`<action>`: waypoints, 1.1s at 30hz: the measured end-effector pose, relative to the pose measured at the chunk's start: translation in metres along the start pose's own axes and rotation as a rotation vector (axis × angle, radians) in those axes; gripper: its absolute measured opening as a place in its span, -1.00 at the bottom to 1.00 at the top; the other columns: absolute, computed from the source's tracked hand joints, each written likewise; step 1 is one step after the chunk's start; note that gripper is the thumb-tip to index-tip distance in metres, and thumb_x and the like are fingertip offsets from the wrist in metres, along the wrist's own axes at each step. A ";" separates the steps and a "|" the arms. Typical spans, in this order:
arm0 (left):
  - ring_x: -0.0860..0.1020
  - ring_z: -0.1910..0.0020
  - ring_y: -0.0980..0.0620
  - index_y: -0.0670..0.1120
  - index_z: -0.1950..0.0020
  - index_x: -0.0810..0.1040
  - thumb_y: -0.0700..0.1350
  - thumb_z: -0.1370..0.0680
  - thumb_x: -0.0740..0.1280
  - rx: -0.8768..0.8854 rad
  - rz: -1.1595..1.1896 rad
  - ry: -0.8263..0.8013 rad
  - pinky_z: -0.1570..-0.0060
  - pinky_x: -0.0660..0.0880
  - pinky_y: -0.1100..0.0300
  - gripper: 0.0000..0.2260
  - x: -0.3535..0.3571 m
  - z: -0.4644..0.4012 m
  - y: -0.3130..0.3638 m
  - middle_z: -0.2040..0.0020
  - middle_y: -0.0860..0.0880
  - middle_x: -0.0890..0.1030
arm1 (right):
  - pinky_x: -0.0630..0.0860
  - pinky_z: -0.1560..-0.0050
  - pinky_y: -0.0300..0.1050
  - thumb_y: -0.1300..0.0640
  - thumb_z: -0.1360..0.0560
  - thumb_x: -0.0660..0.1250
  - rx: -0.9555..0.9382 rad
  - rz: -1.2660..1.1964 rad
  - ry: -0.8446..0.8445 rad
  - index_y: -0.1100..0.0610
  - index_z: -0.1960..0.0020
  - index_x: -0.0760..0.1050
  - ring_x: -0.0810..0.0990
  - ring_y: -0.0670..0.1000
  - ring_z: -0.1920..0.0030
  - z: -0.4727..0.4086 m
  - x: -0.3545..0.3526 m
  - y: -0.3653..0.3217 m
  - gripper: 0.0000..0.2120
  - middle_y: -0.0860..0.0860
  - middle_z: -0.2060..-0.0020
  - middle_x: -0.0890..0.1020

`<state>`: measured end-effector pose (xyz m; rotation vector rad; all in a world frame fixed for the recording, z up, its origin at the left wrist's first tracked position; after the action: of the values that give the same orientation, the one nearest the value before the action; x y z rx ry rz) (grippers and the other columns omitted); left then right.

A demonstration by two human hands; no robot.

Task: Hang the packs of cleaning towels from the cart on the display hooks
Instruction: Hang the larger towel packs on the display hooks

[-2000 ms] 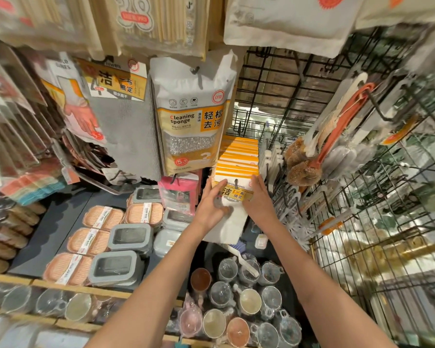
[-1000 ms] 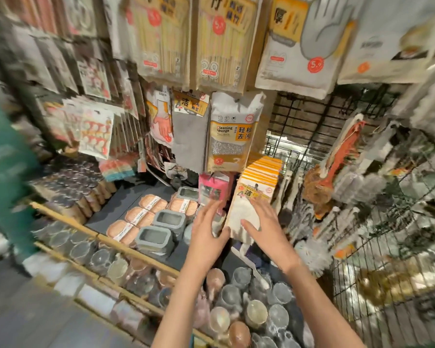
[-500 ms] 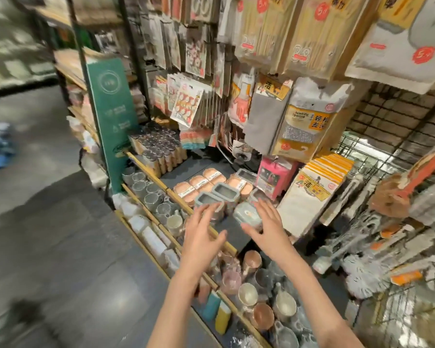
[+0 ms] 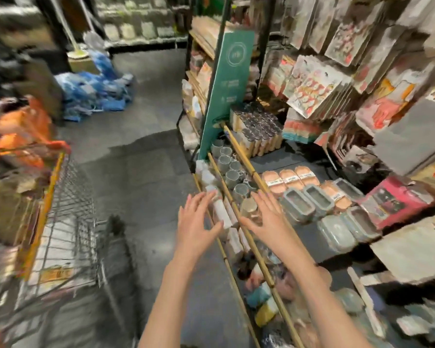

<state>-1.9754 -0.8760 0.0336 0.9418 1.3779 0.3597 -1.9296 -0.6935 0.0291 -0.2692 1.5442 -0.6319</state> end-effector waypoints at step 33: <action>0.11 -0.52 -0.06 0.08 -0.50 0.25 -0.01 -0.50 0.42 -0.650 -0.059 0.588 -0.45 0.11 -0.14 -0.38 -0.271 -0.045 -0.295 -0.50 -0.01 0.25 | -0.11 -0.49 0.11 -0.29 -0.47 0.21 -0.828 0.138 -0.532 0.01 -0.53 0.07 -0.10 -0.02 -0.53 -0.257 0.259 -0.382 -0.24 -0.03 -0.54 0.05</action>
<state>-2.1621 -1.2319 0.0004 0.2523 1.6511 1.0259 -2.2832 -1.0852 0.0079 -0.8692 1.2120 0.2200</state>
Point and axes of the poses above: each hand's wrist, its own z-axis away from the middle knuckle, its own x-axis out of the palm, y = z × x, the point moved 2 cm from there along -z, towards the middle knuckle
